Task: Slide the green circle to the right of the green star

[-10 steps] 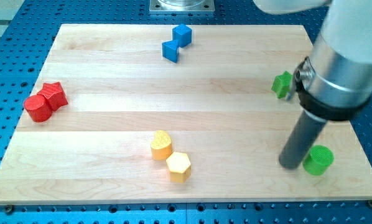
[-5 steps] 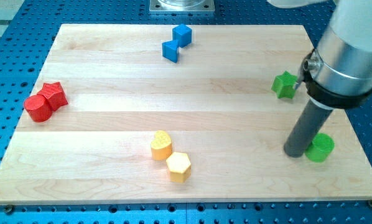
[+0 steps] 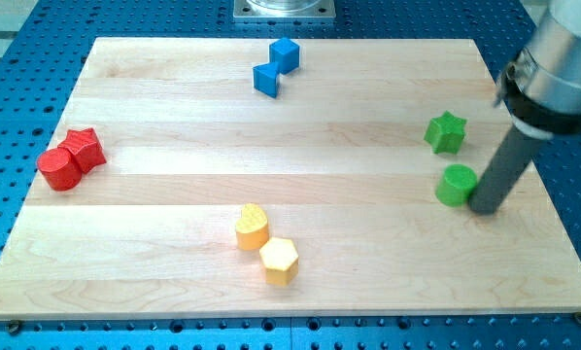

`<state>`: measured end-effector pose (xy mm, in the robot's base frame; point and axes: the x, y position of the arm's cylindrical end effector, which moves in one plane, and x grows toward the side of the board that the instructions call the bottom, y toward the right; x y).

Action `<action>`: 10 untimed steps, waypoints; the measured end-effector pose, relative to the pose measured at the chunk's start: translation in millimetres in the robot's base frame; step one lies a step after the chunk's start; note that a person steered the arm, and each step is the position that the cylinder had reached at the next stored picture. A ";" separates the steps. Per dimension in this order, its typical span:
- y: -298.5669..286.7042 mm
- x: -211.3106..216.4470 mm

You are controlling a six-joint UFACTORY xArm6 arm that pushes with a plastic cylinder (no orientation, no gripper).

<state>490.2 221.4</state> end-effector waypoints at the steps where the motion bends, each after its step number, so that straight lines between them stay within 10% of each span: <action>1: -5.0 -42.4; 4: 6.9 66.9; 7: 9.2 3.4; 8: -0.2 67.8; 10: -1.0 -6.7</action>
<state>483.5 220.4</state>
